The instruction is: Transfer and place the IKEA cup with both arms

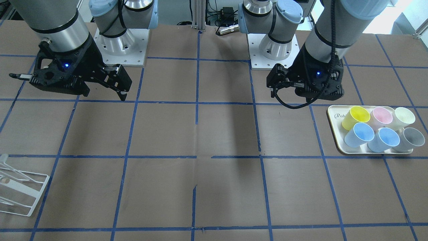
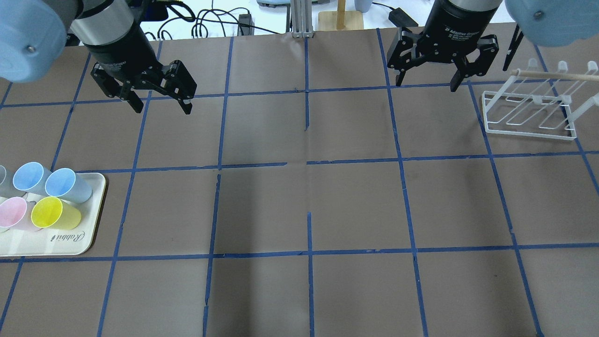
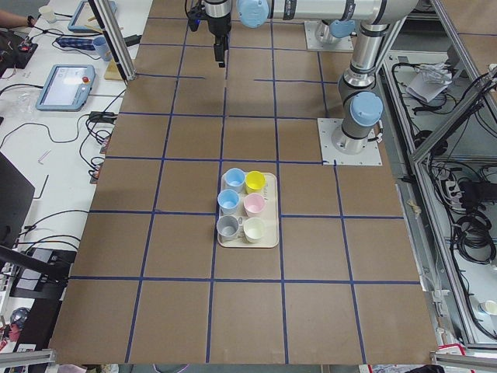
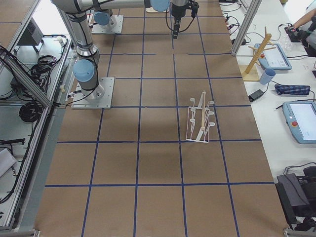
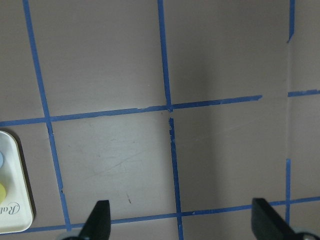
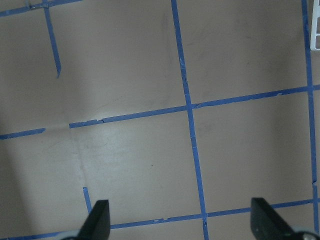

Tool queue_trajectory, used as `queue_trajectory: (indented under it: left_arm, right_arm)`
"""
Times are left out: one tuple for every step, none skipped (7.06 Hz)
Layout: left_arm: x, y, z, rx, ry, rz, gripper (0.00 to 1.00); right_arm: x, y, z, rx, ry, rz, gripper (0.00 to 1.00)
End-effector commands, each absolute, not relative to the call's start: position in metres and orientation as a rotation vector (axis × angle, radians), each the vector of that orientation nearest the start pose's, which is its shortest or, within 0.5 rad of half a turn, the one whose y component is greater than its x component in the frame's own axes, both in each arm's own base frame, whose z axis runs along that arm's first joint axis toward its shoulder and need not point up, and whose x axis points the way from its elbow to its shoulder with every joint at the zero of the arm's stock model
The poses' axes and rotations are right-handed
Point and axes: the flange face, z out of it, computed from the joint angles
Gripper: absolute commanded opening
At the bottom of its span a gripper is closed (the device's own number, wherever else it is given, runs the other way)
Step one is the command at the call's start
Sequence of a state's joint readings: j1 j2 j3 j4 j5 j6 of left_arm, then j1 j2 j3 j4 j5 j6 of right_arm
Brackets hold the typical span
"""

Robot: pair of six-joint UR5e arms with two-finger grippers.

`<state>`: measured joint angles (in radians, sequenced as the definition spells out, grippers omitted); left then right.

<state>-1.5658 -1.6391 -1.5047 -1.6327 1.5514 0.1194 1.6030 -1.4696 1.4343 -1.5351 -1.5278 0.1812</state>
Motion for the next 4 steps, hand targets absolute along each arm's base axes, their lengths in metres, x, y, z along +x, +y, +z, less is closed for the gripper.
queue_trajectory:
  left_arm:
    - [-0.137, -0.491, 0.484, 0.195, 3.158, 0.095, 1.0]
    - [-0.132, -0.485, 0.479, 0.183, 3.159, 0.1, 1.0]
    - [-0.121, -0.485, 0.48, 0.174, 3.16, 0.094, 1.0]
    - [-0.113, -0.486, 0.48, 0.155, 3.164, 0.091, 1.0]
  right_arm:
    - [0.155, -0.53, 0.5, 0.23, 3.09, 0.007, 1.0]
    - [0.154, -0.53, 0.5, 0.233, 3.09, 0.007, 1.0]
    - [0.155, -0.53, 0.5, 0.23, 3.09, 0.007, 1.0]
    - [0.155, -0.53, 0.5, 0.23, 3.09, 0.005, 1.0]
